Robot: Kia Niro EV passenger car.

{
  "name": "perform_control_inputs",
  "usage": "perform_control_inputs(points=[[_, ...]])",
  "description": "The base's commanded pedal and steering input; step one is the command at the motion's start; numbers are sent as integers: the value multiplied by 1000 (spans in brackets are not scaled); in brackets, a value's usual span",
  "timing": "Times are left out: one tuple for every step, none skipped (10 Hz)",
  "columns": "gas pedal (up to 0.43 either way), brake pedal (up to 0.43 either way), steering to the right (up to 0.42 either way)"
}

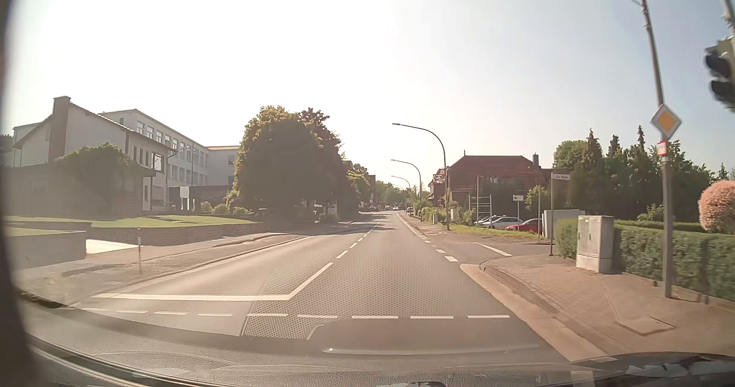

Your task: Follow the waypoints while adhering to traffic rules and regulations

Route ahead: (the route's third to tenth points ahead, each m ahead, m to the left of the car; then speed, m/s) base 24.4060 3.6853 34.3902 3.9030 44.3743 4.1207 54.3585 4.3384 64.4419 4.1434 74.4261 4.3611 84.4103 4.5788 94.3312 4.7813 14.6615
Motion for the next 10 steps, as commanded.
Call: perform_control_inputs(points=[[197, 0, 0], [197, 0, 0], [197, 0, 0], [197, 0, 0], [197, 0, 0], [197, 0, 0], [197, 0, 0], [197, 0, 0], [197, 0, 0], [197, 0, 0]])
